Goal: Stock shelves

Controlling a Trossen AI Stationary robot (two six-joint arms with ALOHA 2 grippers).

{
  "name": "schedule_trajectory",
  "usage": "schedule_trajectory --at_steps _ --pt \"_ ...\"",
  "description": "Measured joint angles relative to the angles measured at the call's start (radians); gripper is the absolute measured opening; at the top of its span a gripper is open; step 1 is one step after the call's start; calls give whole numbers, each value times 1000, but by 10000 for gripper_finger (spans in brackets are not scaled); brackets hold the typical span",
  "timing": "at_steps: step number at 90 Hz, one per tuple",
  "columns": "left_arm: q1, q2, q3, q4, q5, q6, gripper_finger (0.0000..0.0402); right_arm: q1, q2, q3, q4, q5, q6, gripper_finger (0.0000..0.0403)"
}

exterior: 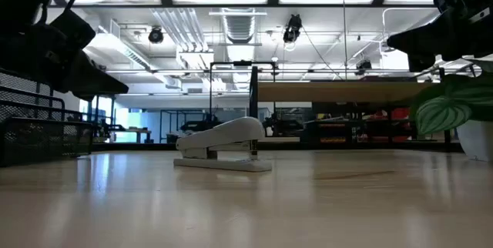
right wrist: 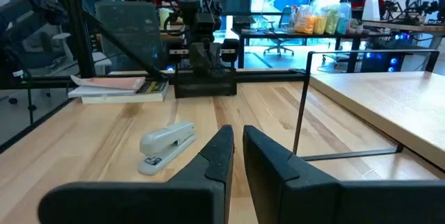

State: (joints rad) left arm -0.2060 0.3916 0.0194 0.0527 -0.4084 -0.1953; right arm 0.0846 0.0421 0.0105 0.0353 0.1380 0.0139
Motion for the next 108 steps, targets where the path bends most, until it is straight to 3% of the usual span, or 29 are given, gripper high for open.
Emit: schedule_trajectory --at_steps 22,47,76,108 --pt "0 0 0 0 0 0 4 0 0 0 12 -1 290 18" --pt "0 0 0 0 0 0 4 5 9 0 179 -16 573 18" --pt "0 0 0 0 0 0 4 127 90 0 365 -27 609 18" --pt "0 0 0 0 0 0 4 286 355 0 424 210 605 18"
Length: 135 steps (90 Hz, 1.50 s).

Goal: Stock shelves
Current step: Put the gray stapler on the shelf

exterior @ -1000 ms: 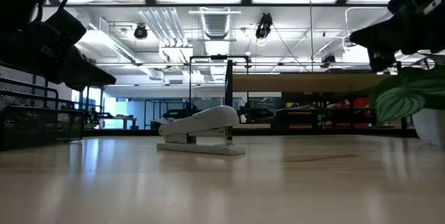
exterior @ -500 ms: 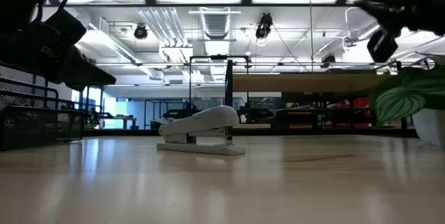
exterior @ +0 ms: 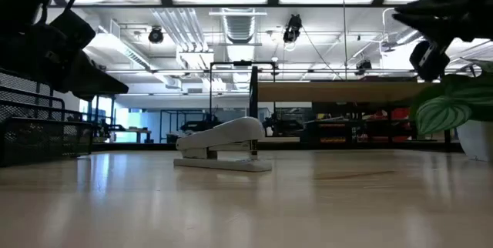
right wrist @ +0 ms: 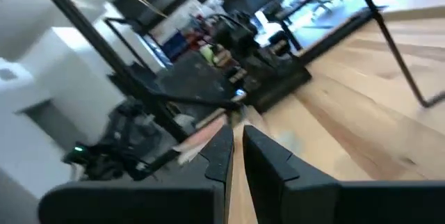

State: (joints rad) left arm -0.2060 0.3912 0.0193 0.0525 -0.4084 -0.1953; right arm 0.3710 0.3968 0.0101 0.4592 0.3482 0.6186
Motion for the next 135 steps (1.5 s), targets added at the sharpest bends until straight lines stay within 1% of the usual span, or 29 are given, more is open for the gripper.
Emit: schedule_trajectory --at_steps 10,17,26,30,49,73,86,97,113,124,135 --pt "0 0 0 0 0 0 4 15 100 0 104 2 -20 18" --pt "0 0 0 0 0 0 4 22 185 0 225 -1 -41 18" --pt "0 0 0 0 0 0 4 29 299 1 397 -31 -88 18" --pt "0 0 0 0 0 0 4 31 353 10 437 -41 -118 18" --pt "0 0 0 2 0 0 4 27 582 134 448 -7 -258 18" --pt "0 0 0 8 0 0 4 26 821 322 443 -6 -435 18" --pt "0 0 0 8 0 0 4 18 950 435 438 -6 -479 18" --pt "0 0 0 8 0 0 4 -14 1069 523 463 -5 -496 18" --pt "0 0 0 8 0 0 4 -61 1244 631 518 -9 -430 18" --pt "0 0 0 8 0 0 4 -72 1289 674 518 -7 -446 18" --pt "0 0 0 8 0 0 4 -84 1288 709 520 -6 -424 18"
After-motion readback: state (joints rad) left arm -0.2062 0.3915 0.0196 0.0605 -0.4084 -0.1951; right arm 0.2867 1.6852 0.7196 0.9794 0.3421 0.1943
